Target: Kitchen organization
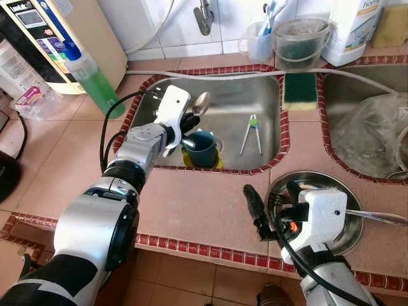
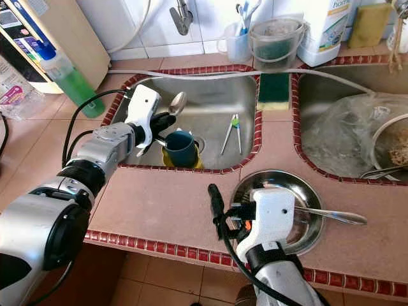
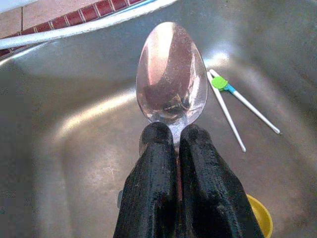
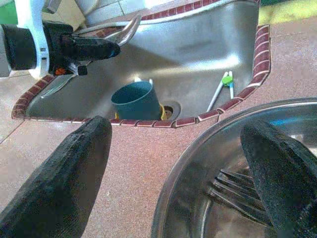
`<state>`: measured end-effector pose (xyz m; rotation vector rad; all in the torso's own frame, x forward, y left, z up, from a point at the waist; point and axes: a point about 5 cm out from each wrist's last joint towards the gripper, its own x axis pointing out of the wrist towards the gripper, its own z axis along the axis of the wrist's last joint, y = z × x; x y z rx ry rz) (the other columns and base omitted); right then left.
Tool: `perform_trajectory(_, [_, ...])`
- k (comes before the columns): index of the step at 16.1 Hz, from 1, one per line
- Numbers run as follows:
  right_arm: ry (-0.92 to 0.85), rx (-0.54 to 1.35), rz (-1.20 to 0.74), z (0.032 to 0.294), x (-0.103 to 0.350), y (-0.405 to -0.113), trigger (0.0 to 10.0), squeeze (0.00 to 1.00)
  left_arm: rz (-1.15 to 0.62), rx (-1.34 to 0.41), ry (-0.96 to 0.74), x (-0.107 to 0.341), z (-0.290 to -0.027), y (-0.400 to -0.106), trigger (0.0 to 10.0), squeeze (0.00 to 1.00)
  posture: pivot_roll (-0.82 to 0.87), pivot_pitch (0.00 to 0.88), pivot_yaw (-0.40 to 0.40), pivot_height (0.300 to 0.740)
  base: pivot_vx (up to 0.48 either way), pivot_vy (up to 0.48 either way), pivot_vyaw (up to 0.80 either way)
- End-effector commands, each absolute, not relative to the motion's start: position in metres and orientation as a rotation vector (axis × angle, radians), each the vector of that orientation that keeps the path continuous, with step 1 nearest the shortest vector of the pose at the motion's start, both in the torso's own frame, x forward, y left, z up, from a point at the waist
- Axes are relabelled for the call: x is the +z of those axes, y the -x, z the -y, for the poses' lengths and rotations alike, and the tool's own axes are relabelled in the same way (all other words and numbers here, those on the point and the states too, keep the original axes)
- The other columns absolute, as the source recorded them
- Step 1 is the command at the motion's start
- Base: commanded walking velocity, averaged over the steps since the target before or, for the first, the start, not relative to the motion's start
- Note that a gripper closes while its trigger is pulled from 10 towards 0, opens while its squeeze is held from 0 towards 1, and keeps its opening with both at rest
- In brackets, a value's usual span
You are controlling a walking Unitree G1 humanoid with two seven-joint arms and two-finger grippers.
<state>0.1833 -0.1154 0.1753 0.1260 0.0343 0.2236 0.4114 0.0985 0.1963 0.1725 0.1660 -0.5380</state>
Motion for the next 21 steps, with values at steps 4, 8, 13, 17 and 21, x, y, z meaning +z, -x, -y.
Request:
perform_trajectory(4, [-0.133,0.272,0.018,0.1125,0.1833,-0.182,10.0,0.0,-0.202,-0.504,-0.197,0.192,-0.108,-0.4118,10.0,0.0,-0.43,0.192,0.264,0.736,0.0,0.0,0.0])
perform_trajectory(8, [-0.136,0.268,0.014,0.1126,0.1828,-0.1824,10.0,0.0,-0.211,-0.502,-0.184,0.1907,-0.1089,-0.4116,10.0,1.0,-0.44,0.193,0.263,0.736,0.0,0.0,0.0])
perform_trajectory(13, [-0.138,0.263,0.016,0.1133,0.1827,-0.1838,10.0,0.0,-0.211,-0.505,-0.186,0.1918,-0.1086,-0.4119,10.0,1.0,-0.43,0.197,0.267,0.736,0.0,0.0,0.0])
perform_trajectory(17, [-0.141,0.264,0.017,0.1137,0.1827,-0.185,10.0,0.0,-0.207,-0.505,-0.185,0.1938,-0.1094,-0.4124,10.0,1.0,-0.43,0.193,0.266,0.736,0.0,0.0,0.0])
perform_trajectory(21, [-0.139,0.269,0.021,0.1143,0.1822,-0.1875,10.0,0.0,-0.198,-0.499,-0.177,0.1965,-0.1121,-0.4132,10.0,1.0,-0.42,0.184,0.256,0.736,0.0,0.0,0.0])
